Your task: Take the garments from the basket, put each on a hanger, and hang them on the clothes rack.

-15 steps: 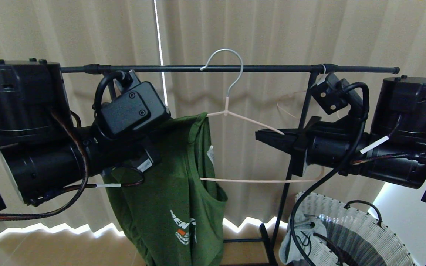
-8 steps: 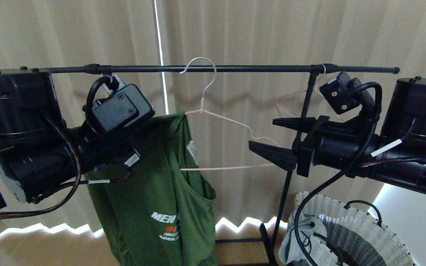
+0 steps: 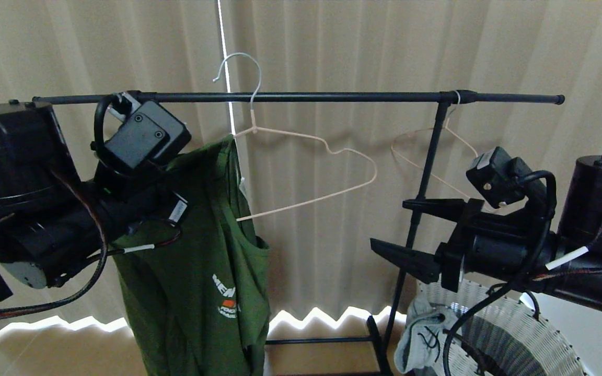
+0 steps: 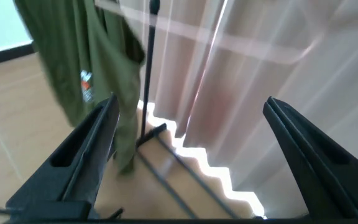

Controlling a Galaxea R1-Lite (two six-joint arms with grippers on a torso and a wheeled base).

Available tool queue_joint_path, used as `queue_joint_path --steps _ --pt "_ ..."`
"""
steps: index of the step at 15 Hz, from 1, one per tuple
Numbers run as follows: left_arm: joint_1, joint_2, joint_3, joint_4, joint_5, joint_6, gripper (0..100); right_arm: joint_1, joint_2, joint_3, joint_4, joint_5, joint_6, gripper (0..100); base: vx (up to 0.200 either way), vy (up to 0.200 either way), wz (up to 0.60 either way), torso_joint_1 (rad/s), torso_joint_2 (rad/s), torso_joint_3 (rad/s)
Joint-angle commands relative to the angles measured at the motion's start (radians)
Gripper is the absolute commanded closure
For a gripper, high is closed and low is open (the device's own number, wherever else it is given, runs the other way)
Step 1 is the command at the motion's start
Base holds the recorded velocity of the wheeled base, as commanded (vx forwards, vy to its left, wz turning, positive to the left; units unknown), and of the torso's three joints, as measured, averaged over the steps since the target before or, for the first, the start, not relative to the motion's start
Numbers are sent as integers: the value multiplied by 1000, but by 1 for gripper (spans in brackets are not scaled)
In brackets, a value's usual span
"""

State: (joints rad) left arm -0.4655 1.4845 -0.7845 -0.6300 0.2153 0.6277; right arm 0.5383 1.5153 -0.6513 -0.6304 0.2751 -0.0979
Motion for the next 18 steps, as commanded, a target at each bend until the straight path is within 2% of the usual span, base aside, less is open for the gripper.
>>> queue_joint_path --steps 1,2,3,5,6,10,15,18 --pt "-42 -3 -15 0 -22 -74 100 5 9 21 0 3 3 0 0 0 0 0 0 0" --pt "-56 -6 -16 0 -34 -100 100 6 17 21 0 4 3 0 0 0 0 0 0 0" --pt "-70 -10 -25 0 -85 -131 100 14 39 18 -3 4 4 0 0 0 0 0 0 0" --pt "-68 -29 -45 0 -165 -134 100 38 65 13 -46 4 6 0 0 0 0 0 0 0" --pt "-68 -30 -56 0 -179 -134 100 40 86 16 -87 4 6 0 0 0 0 0 0 0" --pt "-91 -21 -93 0 -180 -194 100 71 167 16 -209 3 26 0 0 0 0 0 0 0" --pt "-151 -24 -93 -14 -197 -197 100 111 220 1 -291 3 26 0 0 0 0 0 0 0" --pt "-151 -20 -95 -25 -211 -197 100 134 227 2 -301 4 38 0 0 0 0 0 0 0"
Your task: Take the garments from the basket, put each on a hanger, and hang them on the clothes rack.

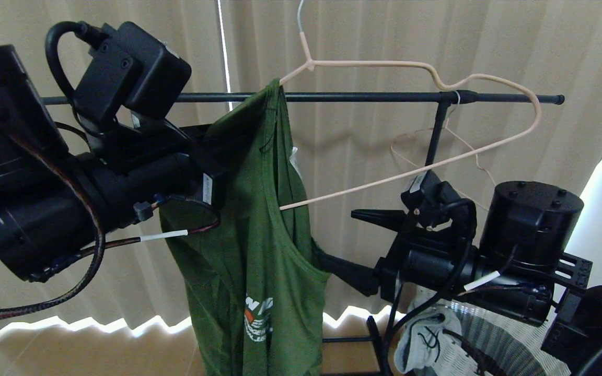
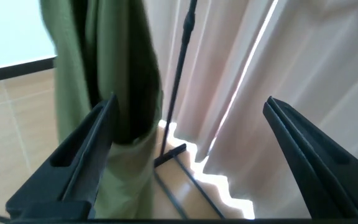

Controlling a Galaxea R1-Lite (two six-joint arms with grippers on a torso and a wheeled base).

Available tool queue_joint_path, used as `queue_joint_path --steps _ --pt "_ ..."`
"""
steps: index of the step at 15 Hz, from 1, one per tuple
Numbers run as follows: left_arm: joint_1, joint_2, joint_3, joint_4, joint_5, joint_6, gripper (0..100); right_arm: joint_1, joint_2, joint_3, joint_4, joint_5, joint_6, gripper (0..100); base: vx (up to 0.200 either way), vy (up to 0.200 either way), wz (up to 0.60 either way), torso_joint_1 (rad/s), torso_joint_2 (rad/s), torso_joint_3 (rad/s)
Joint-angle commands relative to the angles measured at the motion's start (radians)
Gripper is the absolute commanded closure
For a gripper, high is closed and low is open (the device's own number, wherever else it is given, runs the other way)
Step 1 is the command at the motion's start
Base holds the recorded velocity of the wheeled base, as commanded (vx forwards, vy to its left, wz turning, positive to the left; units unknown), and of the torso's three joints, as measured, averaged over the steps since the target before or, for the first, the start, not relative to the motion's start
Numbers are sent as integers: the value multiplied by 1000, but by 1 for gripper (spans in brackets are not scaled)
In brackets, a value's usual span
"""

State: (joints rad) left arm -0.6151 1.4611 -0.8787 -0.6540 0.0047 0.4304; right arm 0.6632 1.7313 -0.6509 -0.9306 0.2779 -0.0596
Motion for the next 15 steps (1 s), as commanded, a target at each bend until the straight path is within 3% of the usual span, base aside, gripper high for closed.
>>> queue_joint_path --steps 1,15 --pt "-2 2 0 -1 0 1 100 13 14 2 0 1 1 0 0 0 0 0 0 0" --pt "-15 -4 9 -1 -20 7 100 3 50 -21 -36 -8 17 0 0 0 0 0 0 0"
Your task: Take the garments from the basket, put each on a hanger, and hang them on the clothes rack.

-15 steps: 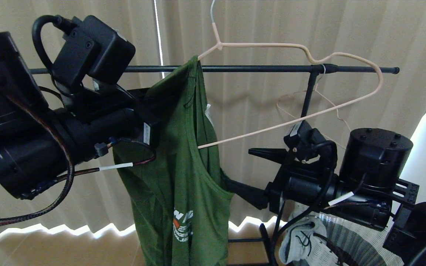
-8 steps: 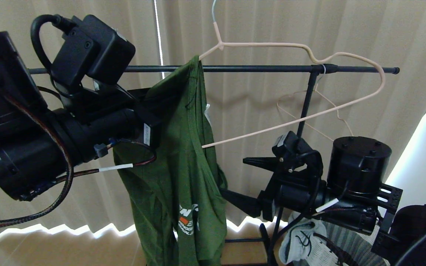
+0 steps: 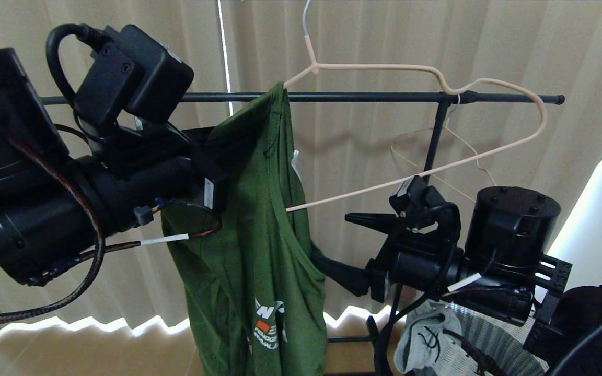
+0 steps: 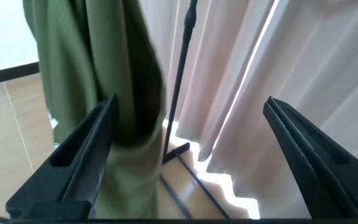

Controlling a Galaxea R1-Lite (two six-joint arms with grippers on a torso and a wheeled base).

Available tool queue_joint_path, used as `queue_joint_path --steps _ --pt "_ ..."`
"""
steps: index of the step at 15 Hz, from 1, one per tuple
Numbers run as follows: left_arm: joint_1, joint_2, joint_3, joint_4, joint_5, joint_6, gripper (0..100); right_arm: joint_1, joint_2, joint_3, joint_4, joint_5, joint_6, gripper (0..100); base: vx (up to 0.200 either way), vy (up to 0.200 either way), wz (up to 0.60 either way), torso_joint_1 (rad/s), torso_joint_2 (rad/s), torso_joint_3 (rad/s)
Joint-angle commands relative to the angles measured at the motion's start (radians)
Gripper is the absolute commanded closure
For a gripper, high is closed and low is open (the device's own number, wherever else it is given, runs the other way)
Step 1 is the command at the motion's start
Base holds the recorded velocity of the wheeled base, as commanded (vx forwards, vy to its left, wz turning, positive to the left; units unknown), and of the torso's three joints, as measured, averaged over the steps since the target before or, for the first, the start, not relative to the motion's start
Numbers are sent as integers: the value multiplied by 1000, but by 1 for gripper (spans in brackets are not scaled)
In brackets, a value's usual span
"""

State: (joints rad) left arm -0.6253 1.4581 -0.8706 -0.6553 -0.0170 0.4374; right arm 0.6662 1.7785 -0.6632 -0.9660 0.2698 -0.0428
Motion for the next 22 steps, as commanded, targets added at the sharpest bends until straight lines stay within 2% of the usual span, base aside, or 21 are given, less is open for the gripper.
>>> queue_joint_path --steps 1,5,10,11,13,14,15,17,20,22 --pt "-5 -1 1 0 -11 0 100 0 6 -15 1 0 -2 0 0 0 0 0 0 0" --pt "-11 -2 -5 -1 -12 1 100 0 45 4 1 -4 -2 0 0 0 0 0 0 0" --pt "7 -12 -8 -1 -12 1 100 -43 -1 116 -2 -32 -3 0 0 0 0 0 0 0" --pt "15 -10 -5 0 -11 3 100 -71 -30 139 -2 -32 -5 100 0 0 0 0 0 0" --pt "47 -8 9 2 -9 21 100 -125 -82 168 1 -32 -9 100 0 0 0 0 0 0" --pt "76 -7 27 2 -9 58 100 -160 -103 177 1 -32 -9 100 0 0 0 0 0 0" --pt "127 -7 58 0 -9 149 100 -221 -125 183 3 -32 -11 100 0 0 0 0 0 0" --pt "167 -13 107 -1 -11 234 100 -310 -142 174 1 -30 -12 100 0 0 0 0 0 0" --pt "171 -21 137 0 -11 250 100 -379 -143 148 1 -30 -22 100 0 0 0 0 0 0" --pt "173 -19 168 0 -9 296 100 -396 -143 125 3 -29 -32 100 0 0 0 0 0 0"
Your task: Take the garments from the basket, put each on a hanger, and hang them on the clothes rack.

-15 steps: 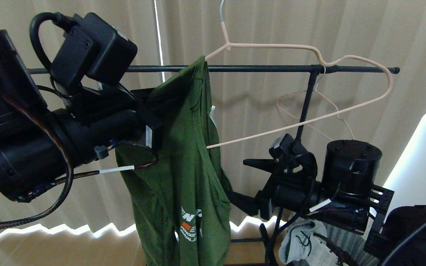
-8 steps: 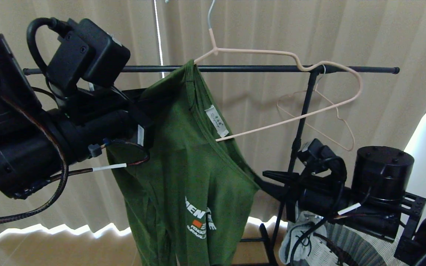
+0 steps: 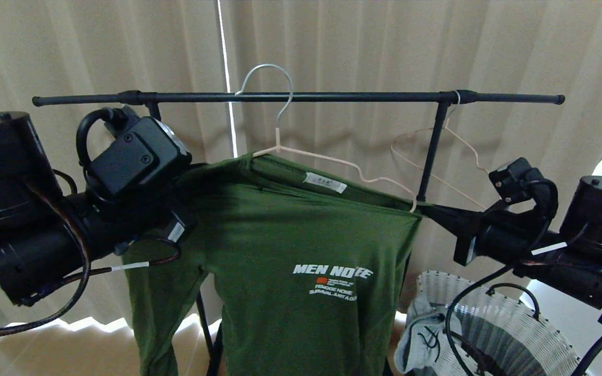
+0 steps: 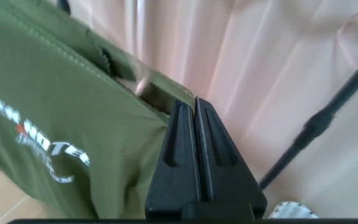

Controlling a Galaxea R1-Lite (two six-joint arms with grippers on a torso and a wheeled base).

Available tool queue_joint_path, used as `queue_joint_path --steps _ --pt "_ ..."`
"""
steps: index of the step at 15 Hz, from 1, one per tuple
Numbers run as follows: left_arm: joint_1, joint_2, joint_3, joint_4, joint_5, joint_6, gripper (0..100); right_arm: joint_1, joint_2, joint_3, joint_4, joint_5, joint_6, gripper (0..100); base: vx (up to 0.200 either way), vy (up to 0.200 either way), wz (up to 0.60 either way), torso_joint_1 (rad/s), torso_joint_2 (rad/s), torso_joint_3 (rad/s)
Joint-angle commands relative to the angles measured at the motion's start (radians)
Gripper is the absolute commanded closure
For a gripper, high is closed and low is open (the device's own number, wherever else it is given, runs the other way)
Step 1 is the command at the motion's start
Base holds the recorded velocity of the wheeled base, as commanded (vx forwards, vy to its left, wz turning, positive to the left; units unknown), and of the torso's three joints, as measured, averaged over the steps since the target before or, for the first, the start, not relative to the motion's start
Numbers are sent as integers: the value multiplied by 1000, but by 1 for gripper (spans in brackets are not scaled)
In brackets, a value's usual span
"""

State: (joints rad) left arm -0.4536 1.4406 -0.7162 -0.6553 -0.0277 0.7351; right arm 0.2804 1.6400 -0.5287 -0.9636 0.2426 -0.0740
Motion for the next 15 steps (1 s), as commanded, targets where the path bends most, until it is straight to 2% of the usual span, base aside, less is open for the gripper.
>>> queue_joint_path --steps 1,4,5,7,8,12,15 --pt "18 -2 37 0 2 33 100 -10 -6 -20 2 0 -1 100 0 0 0 0 0 0" --pt "64 6 83 0 8 129 100 14 -29 -22 8 4 -3 100 0 0 0 0 0 0" --pt "64 6 80 -1 15 127 100 43 -43 -19 13 4 -4 100 0 0 0 0 0 0" --pt "61 9 69 -1 54 116 100 108 -92 -20 100 4 -23 100 0 0 0 0 0 0" --pt "56 9 69 -9 66 90 100 141 -112 -22 146 4 -24 0 0 0 0 0 0 0" --pt "-11 11 80 -35 112 -40 100 218 -138 -34 167 1 -32 0 0 0 0 0 0 0" --pt "-42 11 81 -35 114 -79 100 221 -135 -79 174 3 -84 0 0 0 0 0 0 0"
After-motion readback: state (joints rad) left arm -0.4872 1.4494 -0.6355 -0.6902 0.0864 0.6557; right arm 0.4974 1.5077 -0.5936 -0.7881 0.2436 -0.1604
